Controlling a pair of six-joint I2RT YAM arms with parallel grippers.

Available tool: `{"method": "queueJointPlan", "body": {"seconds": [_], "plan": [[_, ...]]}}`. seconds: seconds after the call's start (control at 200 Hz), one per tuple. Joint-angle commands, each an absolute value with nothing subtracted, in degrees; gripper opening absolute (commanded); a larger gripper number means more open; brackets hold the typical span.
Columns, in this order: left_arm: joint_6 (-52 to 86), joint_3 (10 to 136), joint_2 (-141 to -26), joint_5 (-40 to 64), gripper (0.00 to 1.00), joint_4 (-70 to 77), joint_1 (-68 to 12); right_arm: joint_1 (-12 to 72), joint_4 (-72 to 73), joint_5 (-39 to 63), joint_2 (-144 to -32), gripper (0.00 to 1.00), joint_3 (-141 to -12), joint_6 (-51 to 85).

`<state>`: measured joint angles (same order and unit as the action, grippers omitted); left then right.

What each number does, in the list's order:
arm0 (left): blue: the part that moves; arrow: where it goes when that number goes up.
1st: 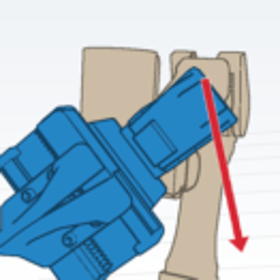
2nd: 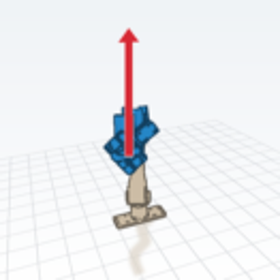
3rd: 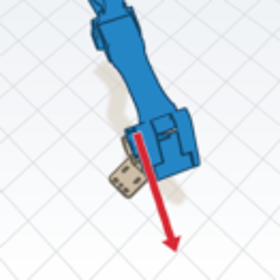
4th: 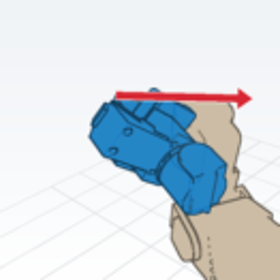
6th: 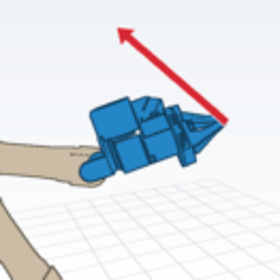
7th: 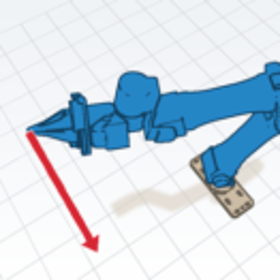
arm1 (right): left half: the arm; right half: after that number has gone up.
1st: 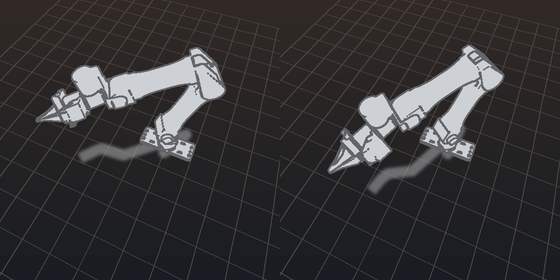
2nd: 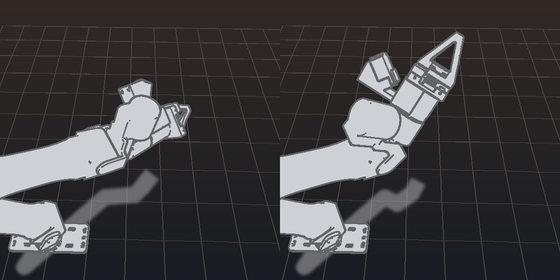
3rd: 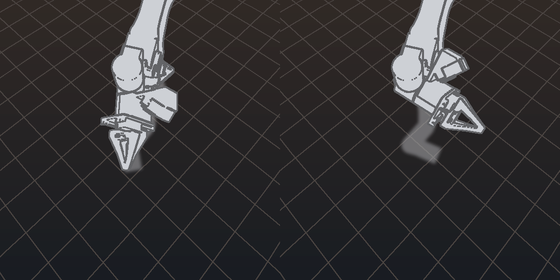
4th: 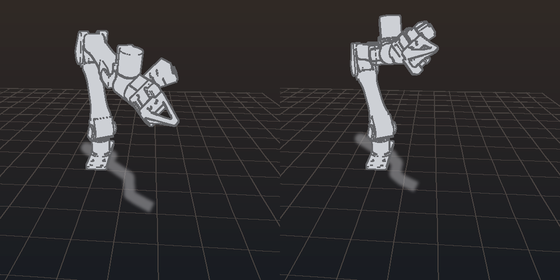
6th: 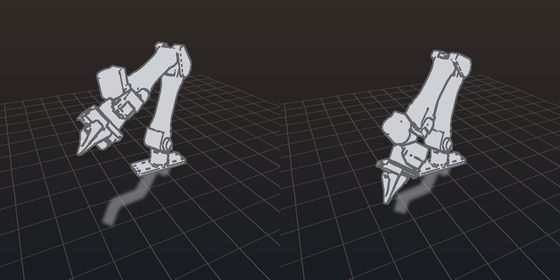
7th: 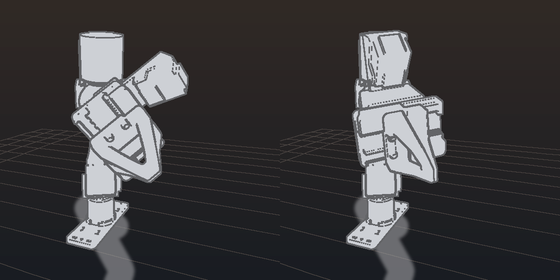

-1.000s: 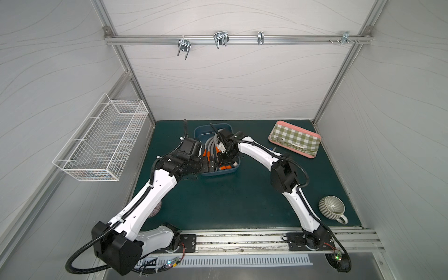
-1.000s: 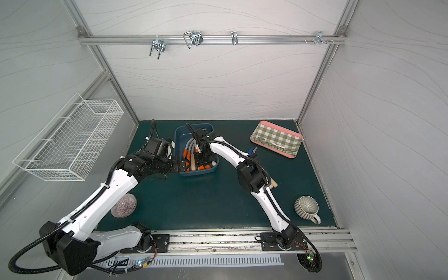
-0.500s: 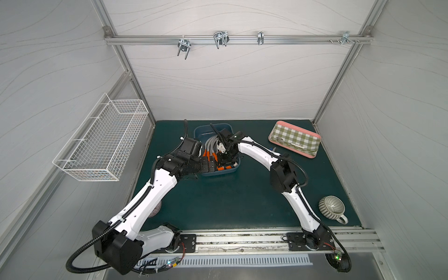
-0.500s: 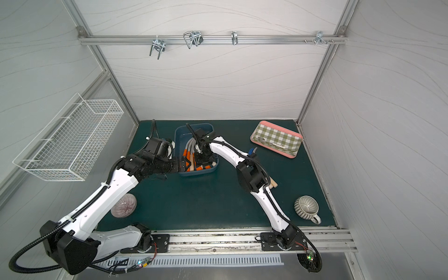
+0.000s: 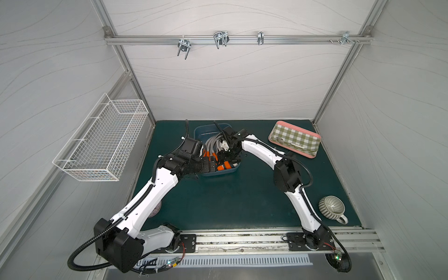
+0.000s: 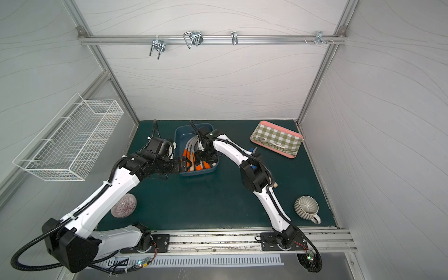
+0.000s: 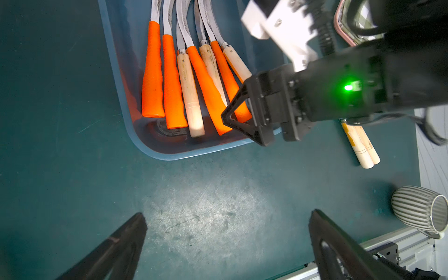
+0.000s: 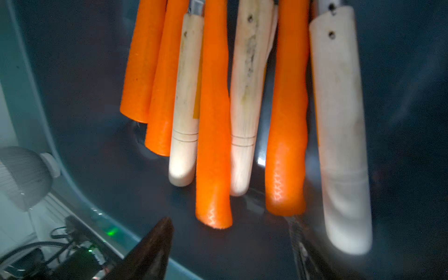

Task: Put small sickles into storage boxes
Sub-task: Place the sickle in the storage box, then pick up the sickle at the center of the board.

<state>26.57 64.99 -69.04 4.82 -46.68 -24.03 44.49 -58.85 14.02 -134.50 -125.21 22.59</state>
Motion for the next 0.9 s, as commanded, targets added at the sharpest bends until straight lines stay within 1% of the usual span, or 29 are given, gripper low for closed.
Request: {"method": "queueJointPlan", "body": {"seconds": [0.0, 0.115, 0.285, 0.62, 0.895], "plan": [[27.98, 66.28, -69.57, 6.71, 0.99, -44.50, -23.82, 43.57, -59.79, 14.02, -128.75, 0.89, -122.65, 22.63], [28.95, 66.24, -69.84, 7.61, 0.99, -44.08, -24.04, 42.82, -59.46, 13.57, -125.47, 0.99, -118.92, 22.76], [29.88, 66.18, -70.05, 7.18, 0.99, -43.40, -26.11, 41.80, -59.08, 12.36, -120.56, 0.99, -113.02, 22.55], [32.75, 65.66, -70.95, 3.87, 0.99, -41.92, -33.50, 39.97, -57.75, 9.42, -110.29, 0.99, -99.28, 22.55], [34.95, 63.01, -70.15, 1.88, 0.99, -39.85, -38.26, 38.74, -57.46, 6.96, -104.08, 0.99, -90.22, 22.94]]}}
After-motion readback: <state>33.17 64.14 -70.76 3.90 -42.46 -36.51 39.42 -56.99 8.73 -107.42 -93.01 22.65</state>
